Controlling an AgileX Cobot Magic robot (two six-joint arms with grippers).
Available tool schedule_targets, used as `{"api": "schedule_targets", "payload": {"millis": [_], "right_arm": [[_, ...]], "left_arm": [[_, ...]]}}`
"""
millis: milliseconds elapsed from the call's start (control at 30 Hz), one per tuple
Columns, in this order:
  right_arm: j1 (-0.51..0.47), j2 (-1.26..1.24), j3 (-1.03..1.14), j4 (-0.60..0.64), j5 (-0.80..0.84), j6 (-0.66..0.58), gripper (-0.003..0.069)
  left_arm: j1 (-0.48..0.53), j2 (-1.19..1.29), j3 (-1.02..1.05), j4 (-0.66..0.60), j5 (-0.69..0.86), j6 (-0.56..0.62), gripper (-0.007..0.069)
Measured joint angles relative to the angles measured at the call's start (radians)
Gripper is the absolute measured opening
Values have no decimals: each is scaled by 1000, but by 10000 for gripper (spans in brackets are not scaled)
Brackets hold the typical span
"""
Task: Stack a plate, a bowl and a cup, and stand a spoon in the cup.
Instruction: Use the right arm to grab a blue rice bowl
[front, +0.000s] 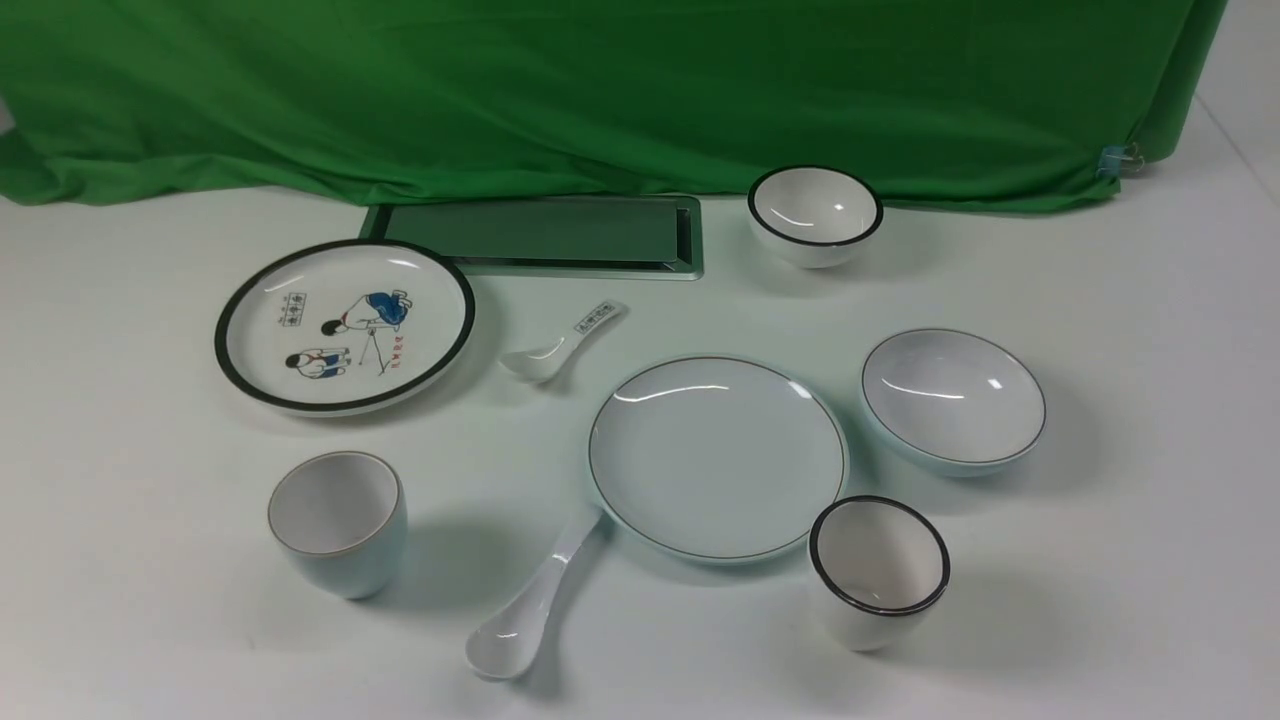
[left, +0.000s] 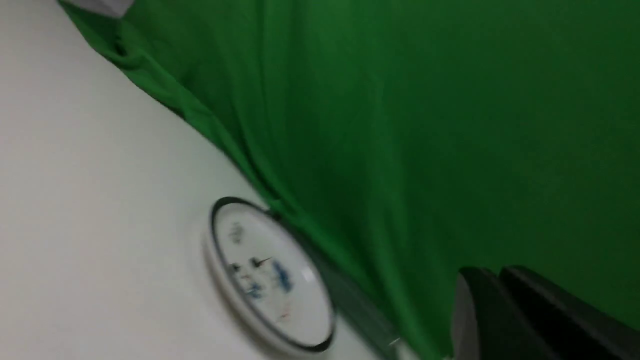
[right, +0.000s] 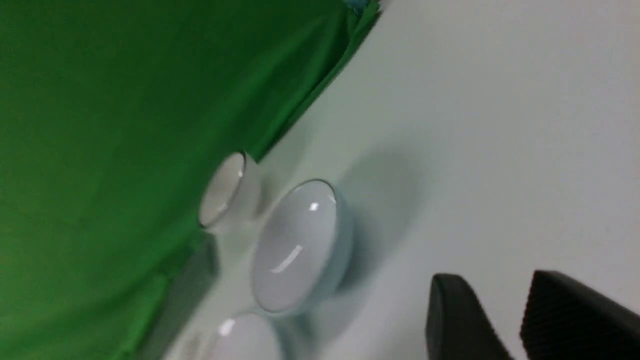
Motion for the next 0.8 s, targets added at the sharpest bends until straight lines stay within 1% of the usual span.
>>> {"api": "schedule_targets", "payload": {"millis": [33,100,167,333,367,433,467,533,567,600,633,667,733,800], "right_arm": [[0,0,0,0,0,81,242],[0,0,0,-20,0,164,242],[0,0,0,-32,0,180,242],[0,0,0,-55,0,159,242],[0,0,0,-56,-5,136,242],[0,0,0,-58,-27,79,242],[0,0,0,-59,-72,10,242],[0,0,0,-60,-166,-76,242],[0,0,0,-60,-177,-96,242],[0,0,0,-61,-219,-132,242],[0,3,-2,-63,-270,-183,235],[0,23,-14,-63,-263,-238,211],[2,72,-59,-63,-237,-345,150],[13,147,-122,-64,-219,-495,67]], "left_arm": [[0,0,0,-22,-35,-48,-7],[0,0,0,-39,-89,-110,-7],[0,0,0,-45,-130,-147,-7],[0,0,0,-45,-186,-184,-7],[0,0,0,-45,-203,-216,-7],[0,0,0,-40,-218,-243,-7],[0,0,0,-10,-225,-262,-7],[0,0,-4,68,-215,-272,-7],[0,0,-9,92,-205,-275,-7],[0,0,-26,144,-167,-281,-7],[0,3,-77,239,-94,-283,-7],[0,26,-143,331,-33,-284,-7],[0,86,-236,444,70,-284,-7],[0,177,-338,542,175,-260,-7]]}}
